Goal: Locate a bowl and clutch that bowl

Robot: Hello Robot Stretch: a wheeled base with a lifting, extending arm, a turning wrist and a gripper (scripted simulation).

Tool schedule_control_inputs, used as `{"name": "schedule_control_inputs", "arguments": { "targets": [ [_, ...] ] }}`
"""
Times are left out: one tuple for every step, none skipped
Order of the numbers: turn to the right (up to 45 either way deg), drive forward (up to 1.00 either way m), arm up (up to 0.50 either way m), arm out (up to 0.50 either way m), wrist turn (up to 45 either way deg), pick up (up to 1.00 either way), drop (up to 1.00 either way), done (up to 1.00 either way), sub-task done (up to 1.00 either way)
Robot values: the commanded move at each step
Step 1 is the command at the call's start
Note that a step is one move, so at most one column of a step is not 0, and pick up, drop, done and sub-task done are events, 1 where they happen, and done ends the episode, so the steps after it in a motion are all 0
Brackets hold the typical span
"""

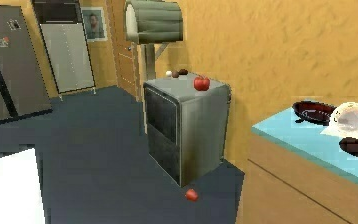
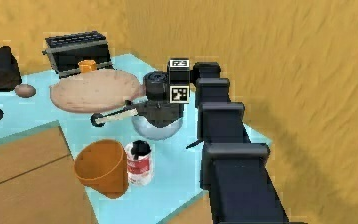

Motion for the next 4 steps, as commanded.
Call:
{"name": "schedule_control_inputs", "arguments": {
  "targets": [
    [0.0, 0.0, 0.0, 0.0, 36.0, 0.0, 0.0, 0.0, 0.0],
    [0.0, 0.0, -0.12, 0.0, 0.0, 0.0, 0.0, 0.0, 0.0],
    [0.0, 0.0, 0.0, 0.0, 0.0, 1.0, 0.0, 0.0, 0.0],
    [0.0, 0.0, 0.1, 0.0, 0.0, 0.0, 0.0, 0.0, 0.0]
  ]
}}
